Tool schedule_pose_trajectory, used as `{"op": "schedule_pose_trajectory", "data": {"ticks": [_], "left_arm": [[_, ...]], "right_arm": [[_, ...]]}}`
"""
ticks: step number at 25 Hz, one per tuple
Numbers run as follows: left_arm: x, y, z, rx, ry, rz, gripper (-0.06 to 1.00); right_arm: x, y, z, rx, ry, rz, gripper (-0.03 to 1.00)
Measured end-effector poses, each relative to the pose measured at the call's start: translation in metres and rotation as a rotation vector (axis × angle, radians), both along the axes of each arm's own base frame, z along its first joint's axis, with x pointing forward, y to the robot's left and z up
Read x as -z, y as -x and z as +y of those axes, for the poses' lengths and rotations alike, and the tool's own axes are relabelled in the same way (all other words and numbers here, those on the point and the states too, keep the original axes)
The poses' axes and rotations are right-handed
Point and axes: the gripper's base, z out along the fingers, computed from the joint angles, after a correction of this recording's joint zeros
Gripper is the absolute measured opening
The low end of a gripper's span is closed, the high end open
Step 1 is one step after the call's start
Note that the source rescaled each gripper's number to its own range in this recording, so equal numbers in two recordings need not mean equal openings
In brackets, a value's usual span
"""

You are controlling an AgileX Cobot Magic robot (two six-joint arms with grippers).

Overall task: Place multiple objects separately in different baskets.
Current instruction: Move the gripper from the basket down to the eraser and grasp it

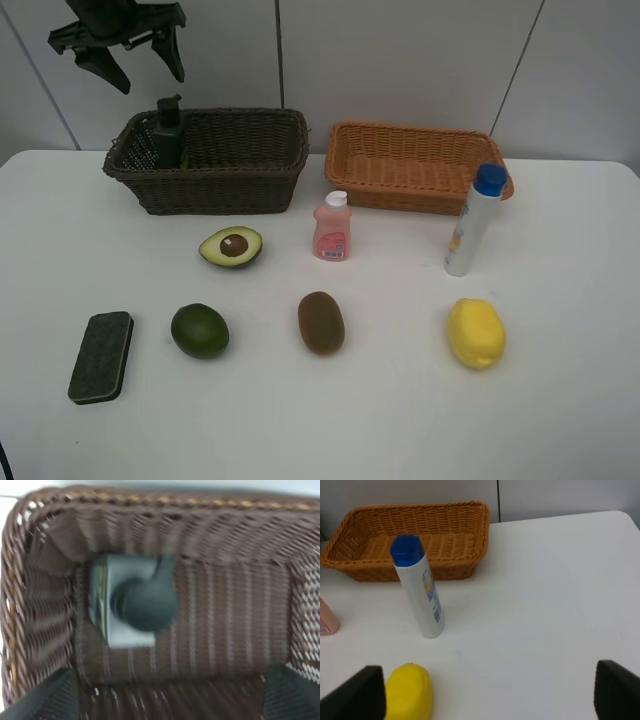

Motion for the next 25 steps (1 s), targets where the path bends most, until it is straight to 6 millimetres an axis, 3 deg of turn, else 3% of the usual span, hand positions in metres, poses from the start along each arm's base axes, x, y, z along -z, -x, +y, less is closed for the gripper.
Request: {"op": "schedule_pose_trajectory", "data": {"ticks": [6, 10, 13, 16, 19, 22, 25], "left_arm": [[-0.035, 0.078, 0.000, 0.026, 0.001, 0.068, 0.94], [-0.045, 0.140, 0.006, 0.028, 0.000, 0.111, 0.94], [-0.041, 0.181, 0.011, 0.036, -0.005, 0.149, 0.94], [-0.025, 0.216, 0.014, 0.051, -0.012, 0.218, 0.94], [0.009, 0.244, 0.018, 0.078, -0.028, 0.346, 0.94], [0.044, 0.262, 0.019, 0.077, -0.026, 0.439, 0.94], [0.071, 0.265, 0.019, 0.052, -0.020, 0.435, 0.94]], "right_arm": [[0.000, 0.000, 0.000, 0.000, 0.000, 0.000, 1.00], [0.000, 0.000, 0.000, 0.000, 0.000, 0.000, 1.00], [0.000, 0.000, 0.000, 0.000, 0.000, 0.000, 1.00], [0.000, 0.000, 0.000, 0.000, 0.000, 0.000, 1.00], [0.000, 0.000, 0.000, 0.000, 0.000, 0.000, 1.00], [0.000, 0.000, 0.000, 0.000, 0.000, 0.000, 1.00], [0.000, 0.000, 0.000, 0.000, 0.000, 0.000, 1.00]]}}
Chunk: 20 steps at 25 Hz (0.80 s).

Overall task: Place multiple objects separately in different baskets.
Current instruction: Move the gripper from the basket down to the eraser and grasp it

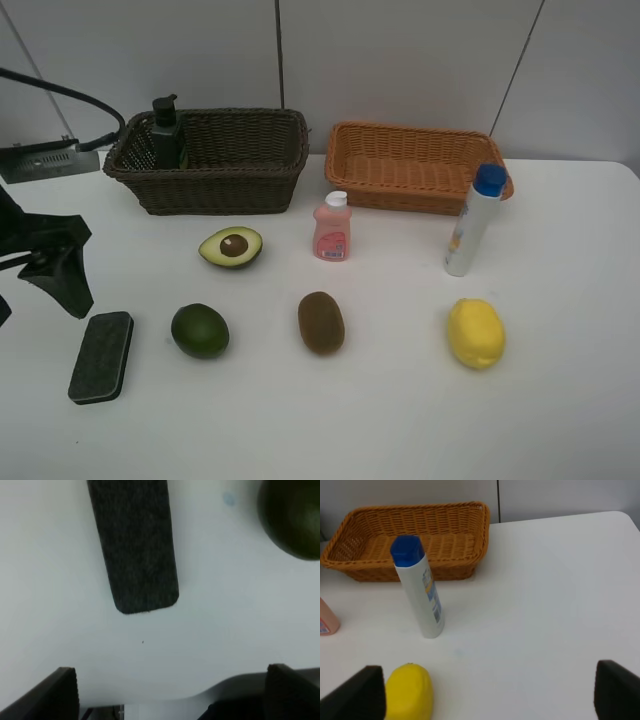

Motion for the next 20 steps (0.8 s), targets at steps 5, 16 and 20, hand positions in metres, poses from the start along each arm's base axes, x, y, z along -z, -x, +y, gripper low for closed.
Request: {"op": "schedule_pose_trajectory", "data": {"ticks": [5, 16, 20], "left_arm": [[0.031, -0.012, -0.001, -0.038, -0.011, 0.016, 0.94], [0.095, -0.032, -0.001, -0.084, -0.049, 0.090, 0.94], [0.111, -0.036, -0.001, -0.090, -0.059, 0.099, 0.94]], "right_arm": [[0.000, 0.000, 0.000, 0.000, 0.000, 0.000, 1.00], [0.000, 0.000, 0.000, 0.000, 0.000, 0.000, 1.00], [0.000, 0.000, 0.000, 0.000, 0.000, 0.000, 1.00]]}}
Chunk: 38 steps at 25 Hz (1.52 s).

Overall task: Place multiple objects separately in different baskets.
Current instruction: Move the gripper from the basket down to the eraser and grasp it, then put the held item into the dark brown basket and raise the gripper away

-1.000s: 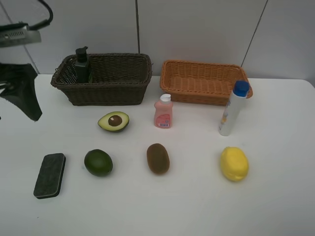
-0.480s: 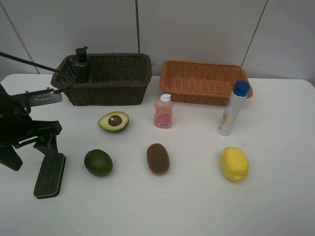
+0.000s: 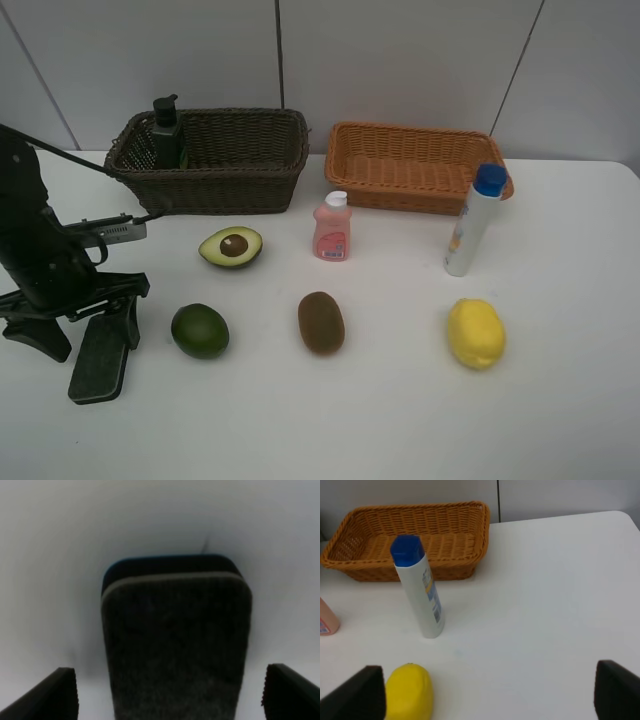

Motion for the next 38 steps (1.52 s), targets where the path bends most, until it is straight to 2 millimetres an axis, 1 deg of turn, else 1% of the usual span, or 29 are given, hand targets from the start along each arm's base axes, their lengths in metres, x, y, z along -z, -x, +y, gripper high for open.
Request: {"op": "schedule_pose_trajectory", "data": {"ticks": [1, 4, 5, 6, 7, 8, 9, 10, 14, 16, 18, 19, 21, 22, 24, 27, 28, 31, 34, 36, 38], "left_arm": [[0.004, -0.001, 0.000, -0.001, -0.002, 0.004, 0.94], [0.006, -0.002, 0.000, -0.004, -0.005, 0.012, 0.94], [0.006, -0.002, 0.000, -0.002, -0.006, 0.013, 0.92], [0.006, -0.002, 0.000, -0.001, -0.007, 0.013, 0.87], [0.006, -0.002, 0.001, 0.004, -0.010, 0.014, 0.78], [0.006, -0.002, 0.001, 0.009, -0.013, 0.018, 0.65], [0.006, -0.002, 0.001, 0.009, -0.013, 0.021, 0.44], [0.006, -0.001, 0.001, 0.009, -0.013, 0.024, 0.31], [0.006, -0.001, 0.001, 0.017, -0.015, 0.030, 0.32], [0.003, 0.000, 0.002, 0.029, -0.017, 0.041, 0.32], [-0.012, -0.003, 0.001, 0.037, -0.011, 0.018, 0.32], [-0.025, -0.008, 0.000, 0.040, -0.004, -0.020, 0.32], [-0.057, -0.022, -0.002, 0.047, 0.013, -0.107, 0.32], [-0.077, -0.032, -0.004, 0.049, 0.025, -0.171, 0.32], [-0.118, -0.057, -0.007, 0.073, 0.044, -0.314, 0.32], [-0.170, -0.097, -0.012, 0.098, 0.066, -0.526, 0.32], [-0.184, -0.112, -0.014, 0.100, 0.072, -0.589, 0.32], [-0.202, -0.157, -0.020, 0.095, 0.094, -0.704, 0.32], [-0.195, -0.199, -0.026, 0.096, 0.109, -0.751, 0.32], [-0.178, -0.222, -0.029, 0.095, 0.112, -0.757, 0.32], [-0.165, -0.240, -0.031, 0.093, 0.112, -0.768, 0.32]], "right_arm": [[0.000, 0.000, 0.000, 0.000, 0.000, 0.000, 1.00], [0.000, 0.000, 0.000, 0.000, 0.000, 0.000, 1.00], [0.000, 0.000, 0.000, 0.000, 0.000, 0.000, 1.00], [0.000, 0.000, 0.000, 0.000, 0.000, 0.000, 1.00], [0.000, 0.000, 0.000, 0.000, 0.000, 0.000, 1.00], [0.000, 0.000, 0.000, 0.000, 0.000, 0.000, 1.00], [0.000, 0.000, 0.000, 0.000, 0.000, 0.000, 1.00], [0.000, 0.000, 0.000, 0.000, 0.000, 0.000, 1.00], [0.000, 0.000, 0.000, 0.000, 0.000, 0.000, 1.00], [0.000, 0.000, 0.000, 0.000, 0.000, 0.000, 1.00], [0.000, 0.000, 0.000, 0.000, 0.000, 0.000, 1.00], [0.000, 0.000, 0.000, 0.000, 0.000, 0.000, 1.00], [0.000, 0.000, 0.000, 0.000, 0.000, 0.000, 1.00], [0.000, 0.000, 0.000, 0.000, 0.000, 0.000, 1.00], [0.000, 0.000, 0.000, 0.000, 0.000, 0.000, 1.00], [0.000, 0.000, 0.000, 0.000, 0.000, 0.000, 1.00], [0.000, 0.000, 0.000, 0.000, 0.000, 0.000, 1.00], [0.000, 0.000, 0.000, 0.000, 0.000, 0.000, 1.00], [0.000, 0.000, 0.000, 0.000, 0.000, 0.000, 1.00], [0.000, 0.000, 0.000, 0.000, 0.000, 0.000, 1.00], [0.000, 0.000, 0.000, 0.000, 0.000, 0.000, 1.00]]}}
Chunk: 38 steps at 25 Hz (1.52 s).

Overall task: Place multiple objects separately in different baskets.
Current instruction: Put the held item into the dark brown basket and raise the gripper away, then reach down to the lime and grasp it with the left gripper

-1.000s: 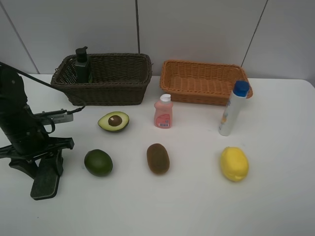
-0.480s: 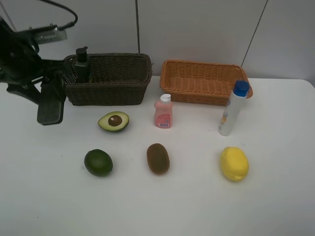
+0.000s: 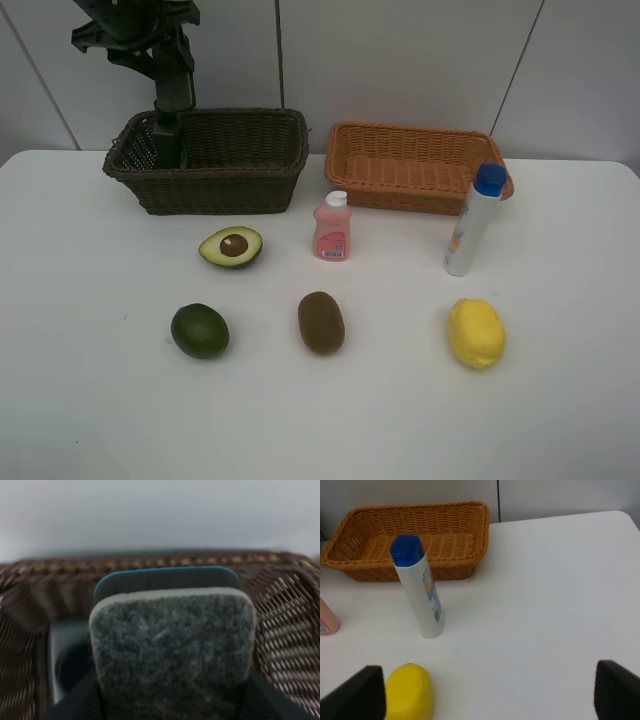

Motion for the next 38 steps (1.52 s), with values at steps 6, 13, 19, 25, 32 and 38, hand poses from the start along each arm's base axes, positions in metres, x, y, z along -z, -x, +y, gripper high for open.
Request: {"op": "schedule_pose_trajectory", "data": {"ticks": [6, 13, 19, 25, 32, 38], "left_arm": [[0.040, -0.026, -0.004, 0.007, 0.009, -0.002, 0.36], [0.035, -0.028, -0.007, 0.039, 0.006, -0.023, 0.91], [0.003, -0.025, -0.011, 0.083, 0.037, 0.008, 0.94], [-0.057, -0.008, -0.014, 0.109, 0.089, 0.013, 0.94], [-0.070, 0.015, -0.030, 0.130, 0.073, 0.055, 0.92], [-0.099, 0.098, -0.061, 0.230, 0.013, 0.129, 0.89]], "right_arm": [[0.000, 0.000, 0.000, 0.000, 0.000, 0.000, 1.00], [0.000, 0.000, 0.000, 0.000, 0.000, 0.000, 1.00], [0.000, 0.000, 0.000, 0.000, 0.000, 0.000, 1.00], [0.000, 0.000, 0.000, 0.000, 0.000, 0.000, 1.00], [0.000, 0.000, 0.000, 0.000, 0.000, 0.000, 1.00], [0.000, 0.000, 0.000, 0.000, 0.000, 0.000, 1.00]]}}
